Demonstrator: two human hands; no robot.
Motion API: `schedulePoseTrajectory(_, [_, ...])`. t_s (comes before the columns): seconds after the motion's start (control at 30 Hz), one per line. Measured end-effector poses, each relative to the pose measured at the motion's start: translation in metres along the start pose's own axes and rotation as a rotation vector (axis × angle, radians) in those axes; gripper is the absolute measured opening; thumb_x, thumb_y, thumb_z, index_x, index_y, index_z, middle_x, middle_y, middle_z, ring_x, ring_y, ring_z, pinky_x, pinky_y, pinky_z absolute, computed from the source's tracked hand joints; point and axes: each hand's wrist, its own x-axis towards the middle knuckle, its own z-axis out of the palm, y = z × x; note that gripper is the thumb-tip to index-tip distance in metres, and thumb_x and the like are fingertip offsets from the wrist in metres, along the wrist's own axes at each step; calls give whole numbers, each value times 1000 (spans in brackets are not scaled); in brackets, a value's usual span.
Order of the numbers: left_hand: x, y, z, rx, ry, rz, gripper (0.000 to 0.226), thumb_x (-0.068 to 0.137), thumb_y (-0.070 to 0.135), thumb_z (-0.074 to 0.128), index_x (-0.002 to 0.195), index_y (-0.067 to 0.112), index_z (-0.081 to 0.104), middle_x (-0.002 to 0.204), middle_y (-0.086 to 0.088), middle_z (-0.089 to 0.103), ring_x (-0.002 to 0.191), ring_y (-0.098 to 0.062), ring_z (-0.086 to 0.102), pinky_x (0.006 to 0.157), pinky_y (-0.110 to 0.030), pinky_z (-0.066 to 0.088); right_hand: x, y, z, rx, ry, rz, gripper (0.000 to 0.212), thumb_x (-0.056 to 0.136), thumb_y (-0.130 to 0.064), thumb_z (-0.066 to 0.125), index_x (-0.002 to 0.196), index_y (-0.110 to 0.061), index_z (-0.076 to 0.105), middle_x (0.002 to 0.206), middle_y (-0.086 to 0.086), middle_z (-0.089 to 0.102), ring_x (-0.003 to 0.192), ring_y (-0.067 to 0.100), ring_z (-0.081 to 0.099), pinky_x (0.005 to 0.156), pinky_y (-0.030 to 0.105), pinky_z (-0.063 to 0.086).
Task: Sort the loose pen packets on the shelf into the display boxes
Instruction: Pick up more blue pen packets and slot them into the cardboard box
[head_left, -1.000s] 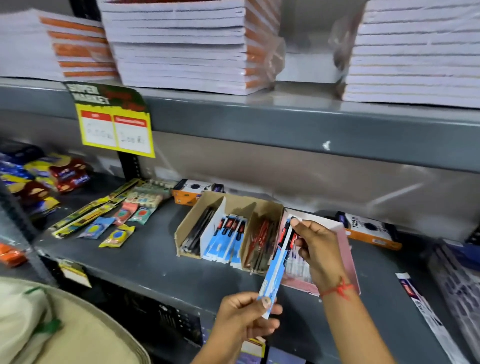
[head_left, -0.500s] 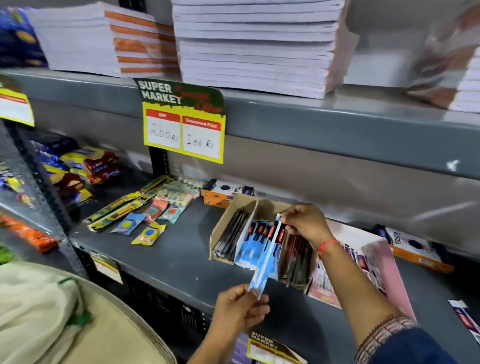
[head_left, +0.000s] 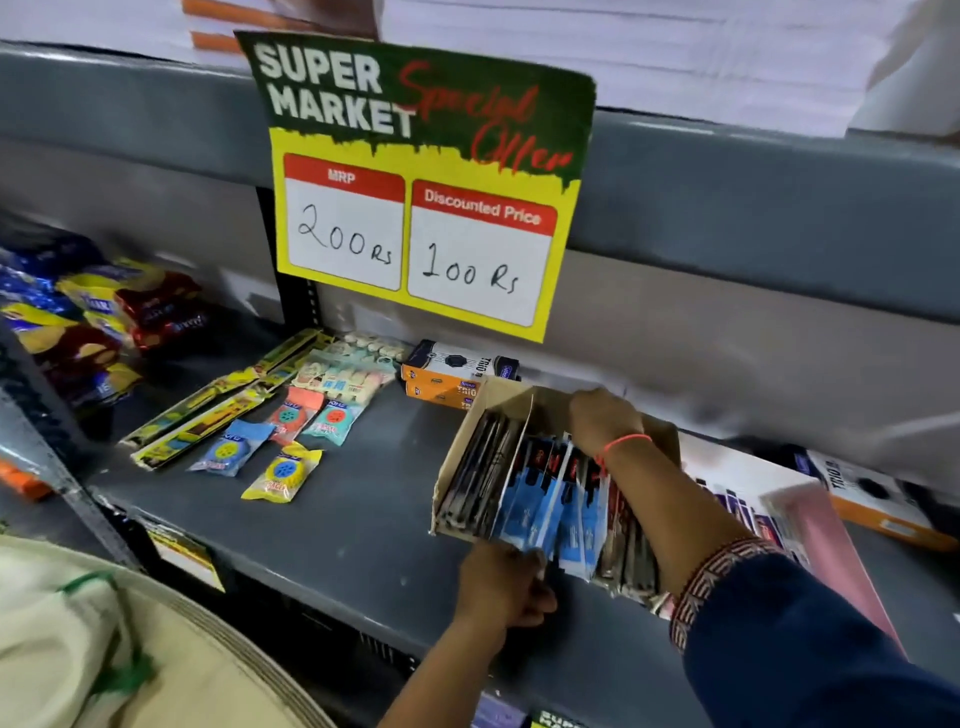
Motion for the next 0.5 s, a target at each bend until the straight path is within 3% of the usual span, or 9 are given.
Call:
schedulePoseTrajectory(0.2, [11,3,2,115,6,48,29,88,14,58,60,7,56,51,-4,60,35,-12,58,38,-20,46,6,-5,9,-77,-80,22,32,91,3,44,119,1,60,122,18,63,110,31,62,85,35,51])
schedulePoseTrajectory(0.5, [15,0,6,194,37,115,28,86,23,64,63,6,57,34,2,55,35,-11,59,39,-20,48,-4,0,2,10,90,-31,28,88,5,41,106,2,63,107,21,68,96,34,66,78,37,53])
